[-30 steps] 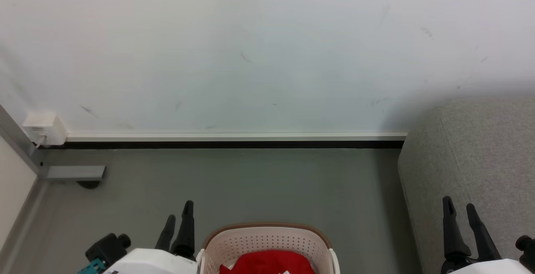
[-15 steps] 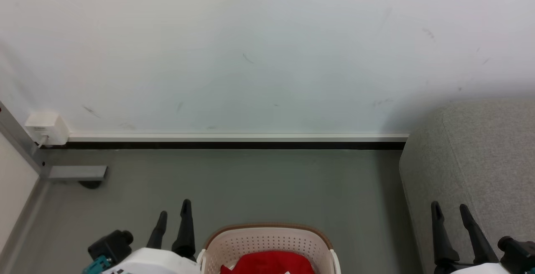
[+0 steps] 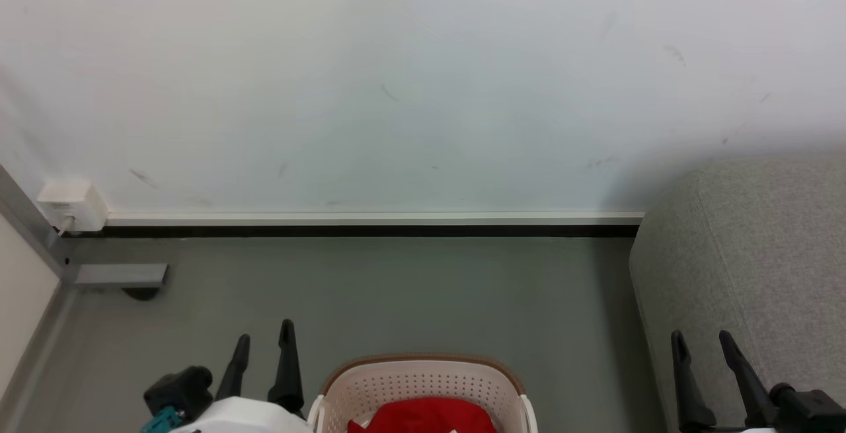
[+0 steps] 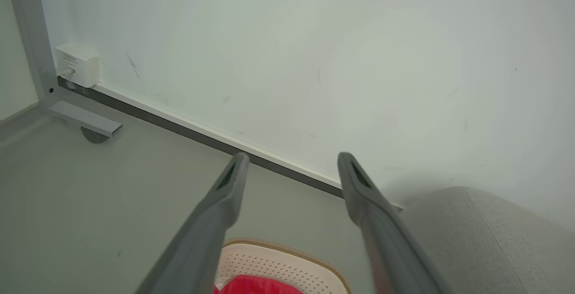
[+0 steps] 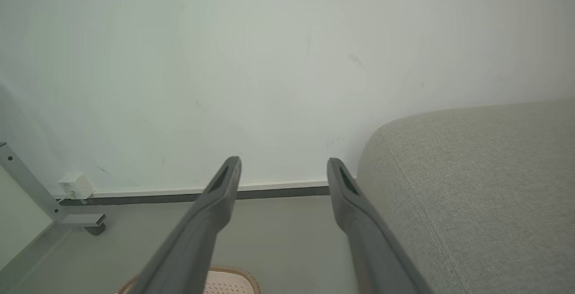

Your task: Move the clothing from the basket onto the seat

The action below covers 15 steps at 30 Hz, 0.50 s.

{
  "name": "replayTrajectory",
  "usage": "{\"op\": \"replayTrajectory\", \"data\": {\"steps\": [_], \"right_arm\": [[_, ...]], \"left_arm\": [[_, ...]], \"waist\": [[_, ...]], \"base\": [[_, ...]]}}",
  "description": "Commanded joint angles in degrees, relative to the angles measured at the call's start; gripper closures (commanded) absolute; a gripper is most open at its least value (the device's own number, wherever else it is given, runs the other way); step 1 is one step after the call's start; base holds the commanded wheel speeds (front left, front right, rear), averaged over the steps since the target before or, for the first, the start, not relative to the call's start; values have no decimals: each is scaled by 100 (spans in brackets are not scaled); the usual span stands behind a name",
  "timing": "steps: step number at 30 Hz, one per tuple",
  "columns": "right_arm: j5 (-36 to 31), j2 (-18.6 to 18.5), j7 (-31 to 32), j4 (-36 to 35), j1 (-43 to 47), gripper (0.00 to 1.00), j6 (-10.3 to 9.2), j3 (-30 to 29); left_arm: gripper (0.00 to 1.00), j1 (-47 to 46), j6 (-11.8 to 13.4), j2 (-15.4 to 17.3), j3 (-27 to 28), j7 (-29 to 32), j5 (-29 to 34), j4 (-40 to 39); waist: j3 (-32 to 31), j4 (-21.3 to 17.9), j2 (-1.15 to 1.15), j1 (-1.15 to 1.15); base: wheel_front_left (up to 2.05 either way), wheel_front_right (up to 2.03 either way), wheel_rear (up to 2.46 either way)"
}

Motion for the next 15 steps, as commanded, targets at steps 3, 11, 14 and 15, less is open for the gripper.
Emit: {"op": "replayTrajectory", "data": {"steps": [3, 11, 14, 15], "right_arm": [[-217, -61, -77, 14, 40, 0, -9, 22], [-546, -62, -173, 39, 73, 0, -9, 40], [-621, -63, -205, 52, 84, 0, -10, 47], [-666, -63, -220, 56, 85, 0, -10, 50]], "left_arm": [[0, -19, 37, 43, 13, -77, 316, 36], [0, 0, 19, 45, 98, -178, 901, 137], [0, -5, 13, 46, 107, -211, 1077, 160], [0, -8, 10, 46, 109, -228, 1137, 170]], "waist": [[-5, 0, 0, 0], [-16, 19, 0, 0], [-20, 29, 0, 0], [-21, 32, 0, 0]], "base": [[0, 0, 0], [0, 0, 0], [0, 0, 0], [0, 0, 0]]}}
